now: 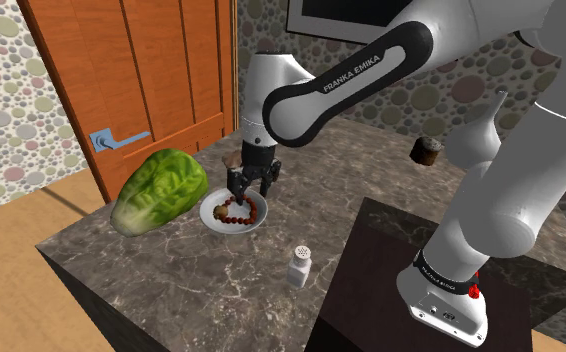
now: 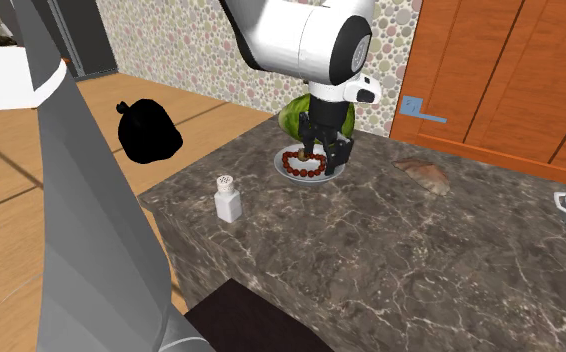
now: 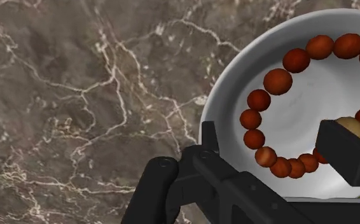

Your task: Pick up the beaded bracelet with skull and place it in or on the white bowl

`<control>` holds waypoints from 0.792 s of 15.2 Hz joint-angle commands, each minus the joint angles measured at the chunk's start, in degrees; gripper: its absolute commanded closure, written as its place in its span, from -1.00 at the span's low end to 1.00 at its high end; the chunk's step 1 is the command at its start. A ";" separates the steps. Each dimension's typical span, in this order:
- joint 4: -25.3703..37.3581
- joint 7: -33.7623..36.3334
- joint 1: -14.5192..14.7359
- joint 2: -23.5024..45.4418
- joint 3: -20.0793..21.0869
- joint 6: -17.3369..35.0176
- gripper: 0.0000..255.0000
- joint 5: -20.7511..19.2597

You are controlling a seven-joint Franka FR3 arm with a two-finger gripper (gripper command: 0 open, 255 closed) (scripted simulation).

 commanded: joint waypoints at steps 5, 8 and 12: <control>0.70 -0.23 -0.08 -1.33 -0.19 -2.01 -1.00 0.26; 3.04 -0.70 -0.31 -4.61 -0.78 -7.61 -1.00 0.74; 3.04 -0.70 -0.30 -4.61 -0.79 -7.61 -1.00 0.74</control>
